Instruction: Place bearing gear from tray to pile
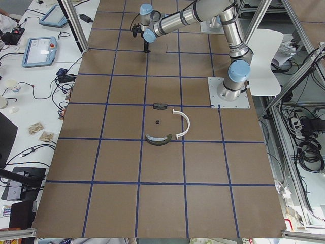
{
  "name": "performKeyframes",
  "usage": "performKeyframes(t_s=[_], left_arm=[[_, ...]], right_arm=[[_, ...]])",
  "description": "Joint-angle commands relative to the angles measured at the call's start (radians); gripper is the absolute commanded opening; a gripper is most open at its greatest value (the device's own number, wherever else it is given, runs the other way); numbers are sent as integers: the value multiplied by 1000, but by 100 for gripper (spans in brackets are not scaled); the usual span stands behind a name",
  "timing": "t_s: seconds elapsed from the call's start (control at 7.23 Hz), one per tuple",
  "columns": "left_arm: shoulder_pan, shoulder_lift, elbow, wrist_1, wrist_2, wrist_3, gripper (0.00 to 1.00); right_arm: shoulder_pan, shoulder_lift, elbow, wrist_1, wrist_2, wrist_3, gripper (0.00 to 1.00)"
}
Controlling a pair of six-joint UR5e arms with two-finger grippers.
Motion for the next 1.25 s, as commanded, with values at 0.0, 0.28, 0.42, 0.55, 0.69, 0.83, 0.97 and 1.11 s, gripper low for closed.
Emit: performKeyframes(t_s=[0.0, 0.28, 0.42, 0.55, 0.69, 0.83, 0.97, 1.11], left_arm=[[-2, 17, -62, 3, 22, 3, 82], [-2, -1, -57, 13, 45, 3, 57], [-2, 2, -42, 13, 44, -3, 56], [-2, 5, -15, 9, 41, -3, 56], [-2, 0, -7, 8, 30, -5, 56], [-2, 3, -11, 6, 31, -4, 57], [-2, -1, -19, 12, 33, 0, 53], [-2, 2, -21, 13, 34, 4, 52]], right_arm=[[-19, -30, 0, 9, -3, 14, 100], [-16, -33, -24, 10, -12, 132, 100], [-16, -24, -27, 5, -32, 133, 100], [-16, -29, -27, -1, -88, 126, 100], [-16, -29, -26, -4, -92, 126, 100], [-16, -24, -23, -10, -92, 118, 100], [-16, -24, -15, -33, -87, 104, 100], [-16, -21, -14, -33, -79, 42, 100]])
